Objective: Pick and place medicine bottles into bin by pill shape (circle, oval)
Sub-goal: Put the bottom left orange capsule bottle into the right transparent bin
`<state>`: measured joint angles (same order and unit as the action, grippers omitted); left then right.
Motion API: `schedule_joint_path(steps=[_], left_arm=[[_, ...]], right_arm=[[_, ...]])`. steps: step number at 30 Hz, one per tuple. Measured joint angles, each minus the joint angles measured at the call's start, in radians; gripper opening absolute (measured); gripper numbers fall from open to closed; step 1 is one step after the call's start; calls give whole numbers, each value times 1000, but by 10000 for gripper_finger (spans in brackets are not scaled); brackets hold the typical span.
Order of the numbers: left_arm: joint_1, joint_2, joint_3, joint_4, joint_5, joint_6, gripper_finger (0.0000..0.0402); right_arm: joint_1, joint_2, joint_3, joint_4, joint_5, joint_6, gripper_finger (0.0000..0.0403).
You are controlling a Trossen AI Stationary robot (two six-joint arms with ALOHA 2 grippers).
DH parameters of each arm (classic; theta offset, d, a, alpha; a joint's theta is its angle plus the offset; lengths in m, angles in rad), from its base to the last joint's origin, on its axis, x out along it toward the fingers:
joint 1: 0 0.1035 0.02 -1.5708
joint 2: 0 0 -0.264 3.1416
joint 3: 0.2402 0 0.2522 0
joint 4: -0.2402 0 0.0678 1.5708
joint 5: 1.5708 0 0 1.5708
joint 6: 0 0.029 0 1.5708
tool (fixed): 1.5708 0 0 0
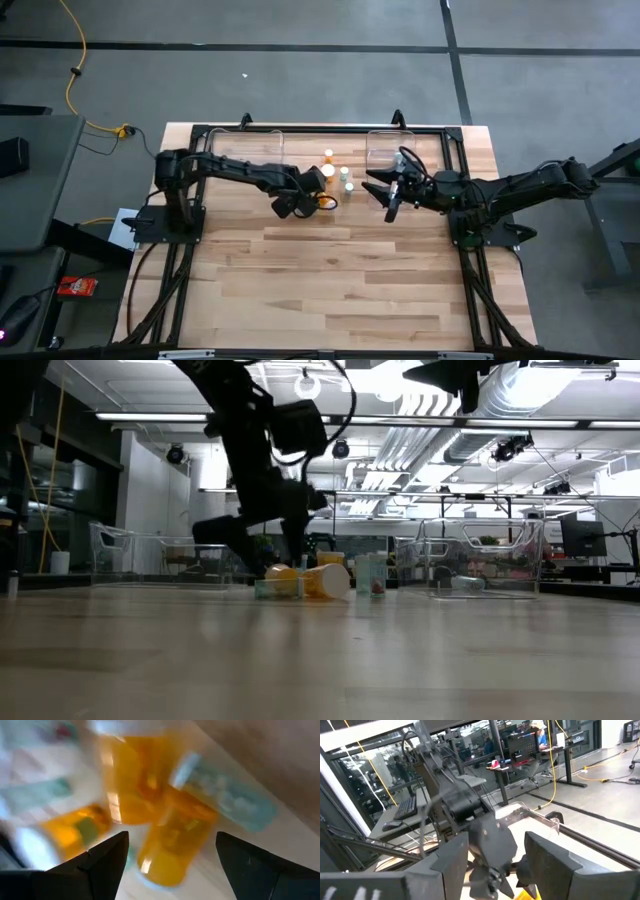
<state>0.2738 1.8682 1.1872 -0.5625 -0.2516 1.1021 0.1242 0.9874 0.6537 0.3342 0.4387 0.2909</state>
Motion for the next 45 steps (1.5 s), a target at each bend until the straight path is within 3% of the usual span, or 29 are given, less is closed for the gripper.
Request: schedule_joint_path(steps=[3, 11, 24, 32, 45], left_arm=[[2, 24, 0, 35, -55, 2, 289], [22, 22, 0, 33, -15, 40, 285], [35, 22, -4, 43, 36, 91, 215], [35, 57, 1, 47, -7, 88, 181], [23, 44, -4, 55, -43, 52, 175]], right_arm=[[0, 1, 0, 0, 0, 0, 188], [0, 2, 1, 15, 13, 6, 188], [0, 3, 1, 15, 12, 26, 188], [0, 3, 1, 17, 12, 26, 188], [0, 3, 1, 22, 12, 23, 188]])
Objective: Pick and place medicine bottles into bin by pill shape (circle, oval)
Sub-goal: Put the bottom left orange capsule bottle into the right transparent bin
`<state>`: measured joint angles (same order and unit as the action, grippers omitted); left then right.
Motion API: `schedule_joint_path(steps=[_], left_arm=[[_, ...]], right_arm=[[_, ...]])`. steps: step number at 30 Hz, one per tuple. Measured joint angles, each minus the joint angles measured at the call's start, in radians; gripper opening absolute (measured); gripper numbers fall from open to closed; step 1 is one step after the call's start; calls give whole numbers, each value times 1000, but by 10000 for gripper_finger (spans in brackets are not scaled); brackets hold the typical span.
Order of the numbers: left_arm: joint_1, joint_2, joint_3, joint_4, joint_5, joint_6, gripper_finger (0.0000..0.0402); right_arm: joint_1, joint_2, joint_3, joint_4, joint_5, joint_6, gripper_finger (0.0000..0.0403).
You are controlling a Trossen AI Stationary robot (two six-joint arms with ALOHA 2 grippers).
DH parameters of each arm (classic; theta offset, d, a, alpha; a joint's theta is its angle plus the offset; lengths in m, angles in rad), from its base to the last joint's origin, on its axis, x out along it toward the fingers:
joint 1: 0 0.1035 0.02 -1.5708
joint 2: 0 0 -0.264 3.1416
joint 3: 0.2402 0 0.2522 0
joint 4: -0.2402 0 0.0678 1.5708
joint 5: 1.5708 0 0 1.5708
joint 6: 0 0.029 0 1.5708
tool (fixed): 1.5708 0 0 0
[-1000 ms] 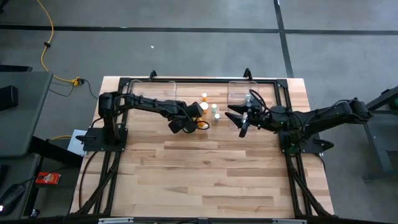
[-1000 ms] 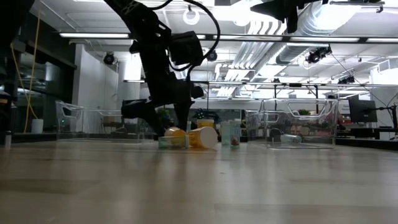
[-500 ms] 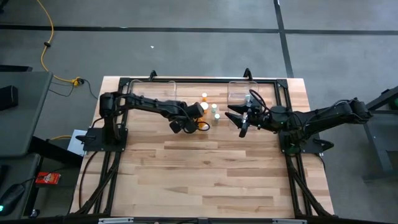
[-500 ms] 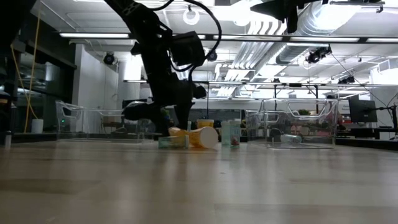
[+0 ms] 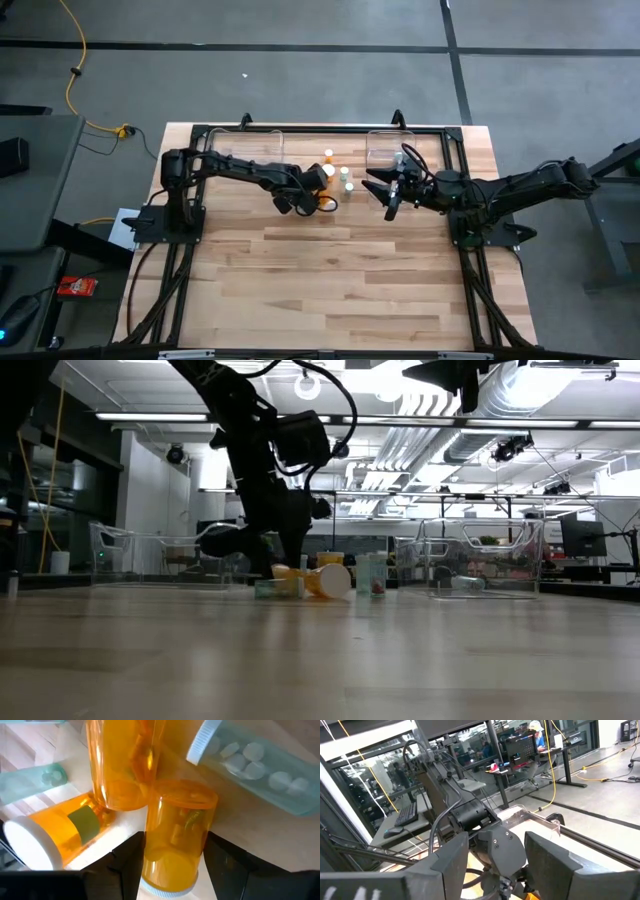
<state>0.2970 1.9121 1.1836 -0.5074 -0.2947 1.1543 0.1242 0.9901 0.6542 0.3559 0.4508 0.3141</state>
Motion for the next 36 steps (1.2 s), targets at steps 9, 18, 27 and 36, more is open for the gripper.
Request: schedule_joint_path(steps=[9, 18, 27, 36], left_arm=[[-3, -102, -3, -1, 82, -142, 174], [-1, -330, -2, 5, 105, -366, 174], [0, -576, -28, 64, 330, -902, 174], [-35, -695, -263, 457, 412, -1295, 174]], right_arm=[[0, 0, 0, 0, 0, 0, 188], [0, 0, -1, 7, 0, -1, 188], [0, 0, -1, 7, -1, -34, 188], [0, 10, -1, 0, -1, -19, 189]])
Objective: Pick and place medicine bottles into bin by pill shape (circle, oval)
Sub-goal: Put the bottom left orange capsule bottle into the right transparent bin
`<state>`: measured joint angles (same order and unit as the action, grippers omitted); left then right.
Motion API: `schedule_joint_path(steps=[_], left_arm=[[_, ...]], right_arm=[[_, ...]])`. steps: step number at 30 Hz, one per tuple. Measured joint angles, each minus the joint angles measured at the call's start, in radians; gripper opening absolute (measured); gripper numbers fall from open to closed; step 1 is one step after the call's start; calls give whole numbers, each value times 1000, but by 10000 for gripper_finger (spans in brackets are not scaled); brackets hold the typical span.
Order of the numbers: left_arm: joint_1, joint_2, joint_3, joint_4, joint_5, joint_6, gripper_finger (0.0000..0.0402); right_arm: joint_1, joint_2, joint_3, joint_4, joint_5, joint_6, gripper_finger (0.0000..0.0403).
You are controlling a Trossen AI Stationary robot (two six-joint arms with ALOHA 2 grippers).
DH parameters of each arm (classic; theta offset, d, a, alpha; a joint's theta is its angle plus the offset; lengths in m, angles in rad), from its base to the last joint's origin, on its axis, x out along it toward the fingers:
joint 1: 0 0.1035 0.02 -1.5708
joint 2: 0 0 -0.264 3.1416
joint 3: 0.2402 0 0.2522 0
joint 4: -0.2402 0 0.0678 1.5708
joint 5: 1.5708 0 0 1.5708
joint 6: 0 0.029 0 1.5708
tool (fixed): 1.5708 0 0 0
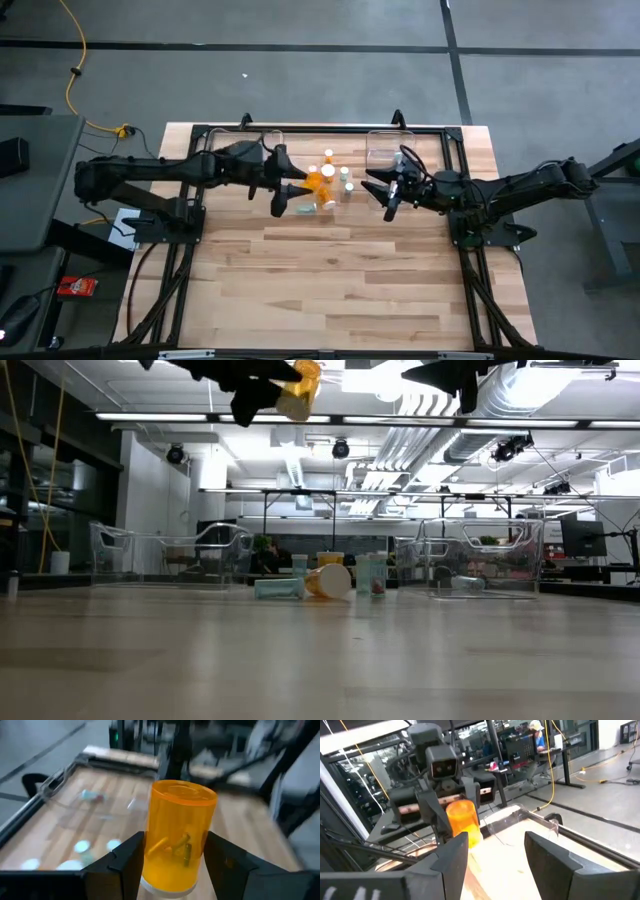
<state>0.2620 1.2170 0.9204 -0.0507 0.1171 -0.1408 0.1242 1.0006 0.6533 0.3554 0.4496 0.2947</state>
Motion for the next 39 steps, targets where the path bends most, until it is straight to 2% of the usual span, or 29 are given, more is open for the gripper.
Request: schedule_joint_path(steps=[5, 10, 15, 20, 25, 32, 39], left_arm=[[-31, -13, -102, 254, 0, -166, 174], [-57, -14, -121, 370, -7, -258, 174], [-68, -20, -121, 418, -45, -372, 174], [-65, -20, -121, 440, -105, -499, 174], [-64, -20, -121, 463, -105, -543, 174], [-63, -20, -121, 469, -93, -717, 174], [-64, -20, -121, 473, -117, -773, 174]], right_arm=[[0, 69, 86, -115, -53, 55, 192], [0, 185, 244, -284, -118, 61, 226], [0, 274, 406, -535, -118, -55, 263], [0, 335, 540, -686, -79, -202, 272], [0, 341, 564, -670, -60, -282, 273], [24, 339, 564, -651, -14, -569, 273], [27, 339, 564, -567, -17, -523, 273]])
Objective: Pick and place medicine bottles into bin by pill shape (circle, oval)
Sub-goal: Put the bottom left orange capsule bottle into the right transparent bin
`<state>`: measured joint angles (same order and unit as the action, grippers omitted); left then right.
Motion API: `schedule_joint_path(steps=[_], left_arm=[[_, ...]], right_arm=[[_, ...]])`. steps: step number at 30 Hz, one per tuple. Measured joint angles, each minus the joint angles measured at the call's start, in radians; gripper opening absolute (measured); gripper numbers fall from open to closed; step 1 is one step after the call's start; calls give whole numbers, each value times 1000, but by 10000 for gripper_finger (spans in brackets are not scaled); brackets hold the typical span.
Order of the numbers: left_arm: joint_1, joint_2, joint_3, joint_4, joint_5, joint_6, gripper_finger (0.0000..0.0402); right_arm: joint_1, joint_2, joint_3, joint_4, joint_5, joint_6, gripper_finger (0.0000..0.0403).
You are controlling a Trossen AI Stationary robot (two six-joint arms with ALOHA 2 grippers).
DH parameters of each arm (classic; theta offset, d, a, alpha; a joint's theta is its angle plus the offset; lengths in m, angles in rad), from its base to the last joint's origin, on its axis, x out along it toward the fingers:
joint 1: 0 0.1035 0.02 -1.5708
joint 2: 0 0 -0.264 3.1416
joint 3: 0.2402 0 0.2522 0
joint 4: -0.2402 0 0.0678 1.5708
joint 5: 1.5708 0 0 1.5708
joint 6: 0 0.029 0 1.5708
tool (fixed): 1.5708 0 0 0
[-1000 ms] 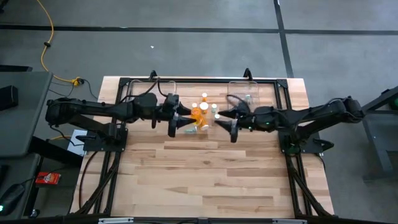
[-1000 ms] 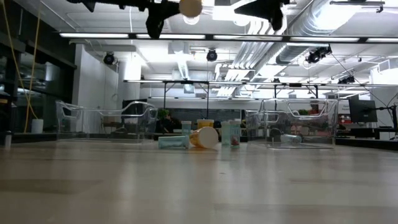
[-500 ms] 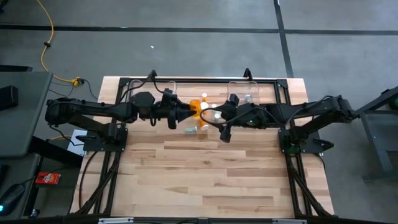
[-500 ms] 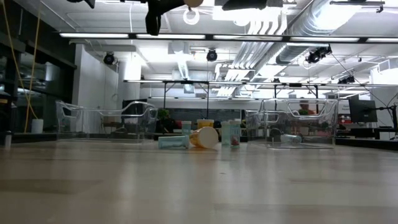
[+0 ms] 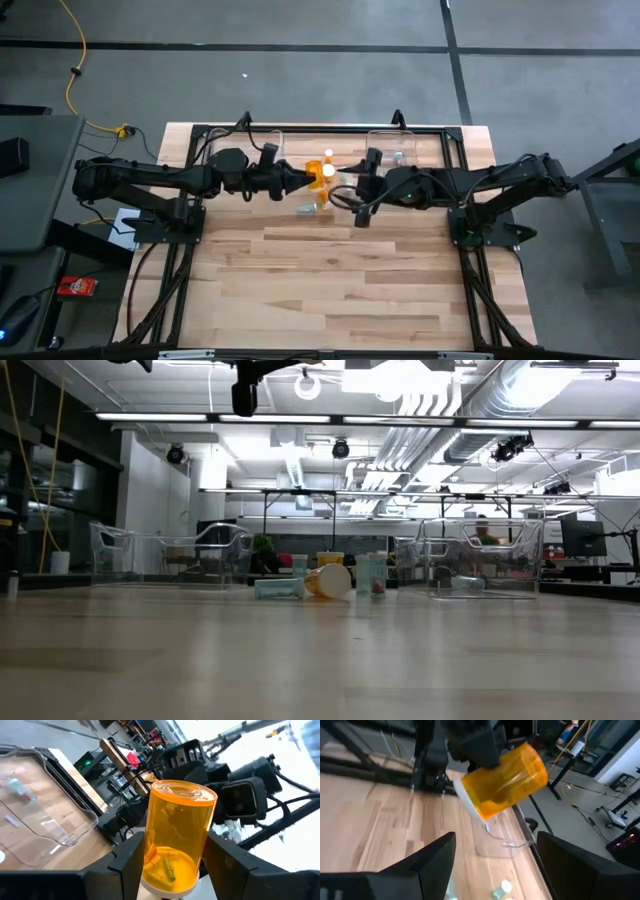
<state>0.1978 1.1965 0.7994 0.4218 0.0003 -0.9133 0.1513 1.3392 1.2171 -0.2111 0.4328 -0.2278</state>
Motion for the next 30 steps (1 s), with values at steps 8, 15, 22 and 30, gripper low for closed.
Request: schedule_joint_path(steps=[8, 15, 22, 30], left_arm=[[-4, 0, 0, 121, -346, -159, 174], [-32, 30, 1, 273, -547, -225, 174], [-72, 93, 1, 392, -569, -297, 174], [-79, 93, 1, 401, -575, -407, 174]], right_arm=[[0, 2, 0, 132, 58, 172, 273], [-11, 57, -1, 314, 267, 157, 273], [-12, 166, -1, 537, 348, 1, 273], [-26, 172, -1, 580, 345, -18, 273]])
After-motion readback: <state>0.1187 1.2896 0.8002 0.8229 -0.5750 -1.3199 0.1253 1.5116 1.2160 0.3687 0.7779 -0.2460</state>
